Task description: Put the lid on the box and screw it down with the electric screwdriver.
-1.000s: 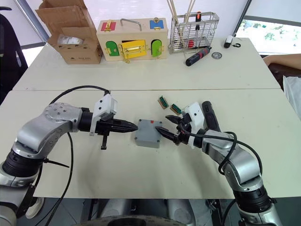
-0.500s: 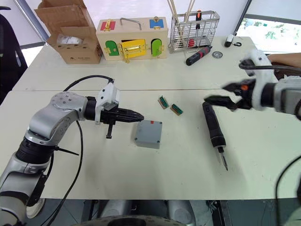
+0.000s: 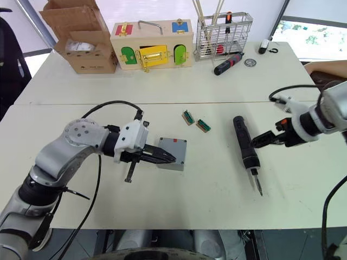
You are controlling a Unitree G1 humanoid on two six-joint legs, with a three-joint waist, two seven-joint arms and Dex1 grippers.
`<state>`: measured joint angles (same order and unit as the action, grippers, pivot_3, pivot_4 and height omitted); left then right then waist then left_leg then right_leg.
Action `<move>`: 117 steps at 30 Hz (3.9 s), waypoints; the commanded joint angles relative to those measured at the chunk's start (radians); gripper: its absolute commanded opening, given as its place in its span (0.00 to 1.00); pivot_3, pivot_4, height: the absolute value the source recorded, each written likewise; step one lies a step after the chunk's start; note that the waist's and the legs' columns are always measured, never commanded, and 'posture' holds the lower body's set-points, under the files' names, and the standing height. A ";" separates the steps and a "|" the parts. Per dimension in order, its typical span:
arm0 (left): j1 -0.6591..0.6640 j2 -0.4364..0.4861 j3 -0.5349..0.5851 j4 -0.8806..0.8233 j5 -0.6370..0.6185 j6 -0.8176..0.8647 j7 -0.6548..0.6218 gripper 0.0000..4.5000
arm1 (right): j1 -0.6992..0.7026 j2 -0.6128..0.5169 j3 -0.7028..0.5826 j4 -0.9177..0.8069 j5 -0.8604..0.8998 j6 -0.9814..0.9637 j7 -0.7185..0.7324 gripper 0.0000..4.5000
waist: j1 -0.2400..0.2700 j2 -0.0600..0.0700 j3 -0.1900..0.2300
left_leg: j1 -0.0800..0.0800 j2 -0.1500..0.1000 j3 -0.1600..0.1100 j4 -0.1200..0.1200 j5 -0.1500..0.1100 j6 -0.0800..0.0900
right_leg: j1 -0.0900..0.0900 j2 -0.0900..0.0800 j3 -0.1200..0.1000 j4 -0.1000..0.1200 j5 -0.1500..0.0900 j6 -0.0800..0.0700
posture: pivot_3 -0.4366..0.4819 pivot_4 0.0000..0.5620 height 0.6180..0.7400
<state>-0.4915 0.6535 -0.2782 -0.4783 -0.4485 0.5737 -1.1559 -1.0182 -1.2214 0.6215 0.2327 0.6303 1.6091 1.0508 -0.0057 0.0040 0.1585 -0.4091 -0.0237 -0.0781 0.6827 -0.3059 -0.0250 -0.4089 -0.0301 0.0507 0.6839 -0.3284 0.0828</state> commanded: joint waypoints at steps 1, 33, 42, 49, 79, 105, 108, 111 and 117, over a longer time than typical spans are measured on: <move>0.028 0.016 0.037 -0.075 -0.024 0.034 0.048 0.00 | -0.052 0.009 0.063 0.027 -0.037 0.005 0.036 0.99 | -0.001 0.000 0.000 | 0.000 0.000 0.000 0.000 0.000 0.000 | 0.000 0.000 0.000 0.000 0.000 0.000 | 0.48 0.27 1.00; 0.089 0.015 0.003 -0.159 -0.038 0.099 0.190 0.00 | 0.048 0.239 0.091 -0.014 -0.185 0.005 -0.162 0.75 | -0.007 -0.021 -0.013 | 0.010 0.000 -0.002 0.000 0.000 -0.001 | 0.011 0.000 0.000 -0.001 0.000 0.000 | 0.48 0.27 1.00; 0.101 0.008 -0.005 -0.149 -0.029 0.079 0.203 0.00 | 0.195 0.118 0.042 -0.252 -0.006 0.005 -0.259 0.42 | 0.003 -0.021 -0.013 | 0.009 0.000 -0.004 -0.003 -0.001 0.000 | 0.011 0.000 -0.002 -0.004 0.000 0.000 | 0.48 0.27 1.00; 0.093 0.004 -0.007 -0.108 -0.020 0.048 0.186 0.00 | 0.185 0.142 -0.022 -0.196 0.053 0.005 -0.336 0.41 | 0.012 -0.021 -0.013 | 0.010 0.000 -0.004 -0.003 -0.001 0.000 | 0.012 0.000 -0.002 -0.005 0.000 0.000 | 0.48 0.27 1.00; -0.201 0.000 0.054 0.381 -0.023 0.006 -0.069 0.00 | 0.547 0.777 -0.932 -0.926 0.591 -0.825 -1.204 0.41 | -0.015 0.000 0.001 | 0.000 0.001 -0.001 -0.001 0.001 -0.001 | 0.000 0.003 -0.002 0.000 0.000 0.000 | 0.48 0.27 1.00; -0.121 -0.019 -0.048 0.298 0.100 -0.006 -0.046 0.00 | 0.815 0.780 -0.589 -1.069 0.023 -0.985 -0.913 0.41 | -0.009 -0.001 0.001 | 0.000 0.000 -0.003 0.000 0.003 -0.005 | 0.000 0.002 -0.002 0.002 0.000 0.000 | 0.48 0.27 1.00; -0.119 -0.023 -0.051 0.298 0.102 -0.008 -0.046 0.00 | 0.823 0.782 -0.592 -1.074 0.021 -0.980 -0.910 0.41 | -0.010 -0.001 0.001 | 0.000 0.000 -0.003 -0.001 0.003 -0.005 | 0.000 0.002 -0.002 0.002 0.000 0.000 | 0.48 0.27 1.00; -0.118 -0.025 -0.052 0.302 0.105 -0.012 -0.048 0.00 | 0.829 0.784 -0.591 -1.074 0.014 -0.980 -0.908 0.41 | -0.010 -0.001 0.001 | 0.000 0.000 -0.003 0.000 0.003 -0.005 | 0.000 0.002 -0.002 0.002 0.000 0.000 | 0.48 0.27 1.00; -0.115 -0.029 -0.053 0.307 0.112 -0.019 -0.050 0.00 | 0.837 0.782 -0.600 -1.058 -0.009 -0.990 -0.898 0.41 | -0.009 -0.001 0.001 | 0.000 0.000 -0.003 0.000 0.003 -0.005 | 0.001 0.002 -0.002 0.002 0.000 0.000 | 0.48 0.27 1.00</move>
<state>-0.6014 0.6257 -0.3398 -0.1502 -0.3358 0.5719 -1.1983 -0.1768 -0.4462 0.0474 -0.7840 0.6294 0.6400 0.1462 -0.0150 0.0035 0.1596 -0.4088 -0.0237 -0.0810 0.6822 -0.3033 -0.0298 -0.4081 -0.0281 0.0488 0.6855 -0.3283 0.0831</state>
